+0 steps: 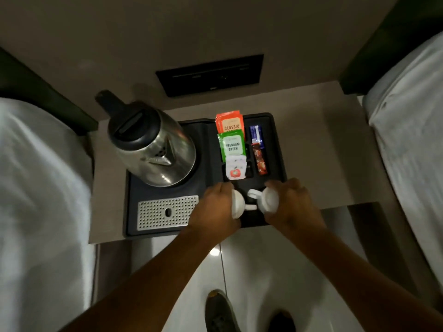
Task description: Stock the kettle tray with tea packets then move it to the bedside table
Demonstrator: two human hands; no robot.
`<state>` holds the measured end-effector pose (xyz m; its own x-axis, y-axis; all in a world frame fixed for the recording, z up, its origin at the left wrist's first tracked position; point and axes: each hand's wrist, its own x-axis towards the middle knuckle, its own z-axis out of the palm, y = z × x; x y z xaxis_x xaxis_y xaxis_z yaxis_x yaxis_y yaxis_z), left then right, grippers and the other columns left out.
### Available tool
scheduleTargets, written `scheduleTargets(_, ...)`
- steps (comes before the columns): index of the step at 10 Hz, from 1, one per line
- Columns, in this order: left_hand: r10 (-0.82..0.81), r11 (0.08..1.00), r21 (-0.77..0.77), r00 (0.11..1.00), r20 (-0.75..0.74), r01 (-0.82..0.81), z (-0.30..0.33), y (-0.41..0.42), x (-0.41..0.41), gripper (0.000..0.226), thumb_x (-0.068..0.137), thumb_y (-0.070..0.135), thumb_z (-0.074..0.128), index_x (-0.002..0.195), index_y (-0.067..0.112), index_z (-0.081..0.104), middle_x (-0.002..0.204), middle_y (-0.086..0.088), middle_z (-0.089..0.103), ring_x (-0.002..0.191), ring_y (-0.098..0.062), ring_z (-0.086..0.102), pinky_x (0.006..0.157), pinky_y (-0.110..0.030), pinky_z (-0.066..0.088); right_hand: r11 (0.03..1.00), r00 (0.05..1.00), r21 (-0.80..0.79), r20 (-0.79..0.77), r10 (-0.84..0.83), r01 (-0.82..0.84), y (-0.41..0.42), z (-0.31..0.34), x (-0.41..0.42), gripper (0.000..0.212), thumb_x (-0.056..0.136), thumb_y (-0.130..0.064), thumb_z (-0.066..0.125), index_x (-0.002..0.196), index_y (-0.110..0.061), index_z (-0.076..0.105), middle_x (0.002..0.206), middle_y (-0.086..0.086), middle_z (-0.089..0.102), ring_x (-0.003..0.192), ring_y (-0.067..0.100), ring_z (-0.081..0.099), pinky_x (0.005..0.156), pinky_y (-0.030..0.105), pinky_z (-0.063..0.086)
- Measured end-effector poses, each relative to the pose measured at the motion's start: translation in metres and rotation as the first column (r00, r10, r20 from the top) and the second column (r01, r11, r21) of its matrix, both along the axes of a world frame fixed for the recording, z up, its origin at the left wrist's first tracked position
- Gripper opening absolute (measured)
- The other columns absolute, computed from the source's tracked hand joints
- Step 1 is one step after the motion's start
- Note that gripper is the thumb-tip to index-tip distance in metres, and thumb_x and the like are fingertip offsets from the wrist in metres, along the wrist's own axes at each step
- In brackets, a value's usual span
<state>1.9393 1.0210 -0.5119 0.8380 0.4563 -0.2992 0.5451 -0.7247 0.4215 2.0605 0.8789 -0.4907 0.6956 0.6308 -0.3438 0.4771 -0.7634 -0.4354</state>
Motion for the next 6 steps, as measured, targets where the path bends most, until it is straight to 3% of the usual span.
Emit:
scheduleTargets(4,-0.027,1.0,0.01,0.998,0.053,0.026,-0.017,-0.009,-0.002,0.077,0.062,0.025,0.087,0.126,0.011,0.048,0.122,-0.01,0.054,0.112,-0.029,0.048,0.086,-0.038,0.047,0.997,0.997,-0.042,0.046,0.066,-0.064,0.0,-0.022,0.0,0.077,0.063,-0.027,0.086,0.131,-0.028,0.05,0.117,0.013,0.049,0.105,0.033,0.052,0.079,0.04,0.05)
scheduleTargets(6,-0.039,0.999,-0.012,0.999,-0.032,0.039,0.015,-0.006,-0.004,0.099,0.064,0.039,0.082,0.143,0.009,0.031,0.137,-0.011,0.042,0.123,-0.029,0.038,0.099,-0.039,0.043,0.991,0.982,-0.112,-0.184,0.048,-0.069,0.005,0.009,0.011,0.109,0.057,-0.027,0.091,0.146,-0.02,0.027,0.137,0.015,0.039,0.124,0.036,0.043,0.101,0.047,0.043)
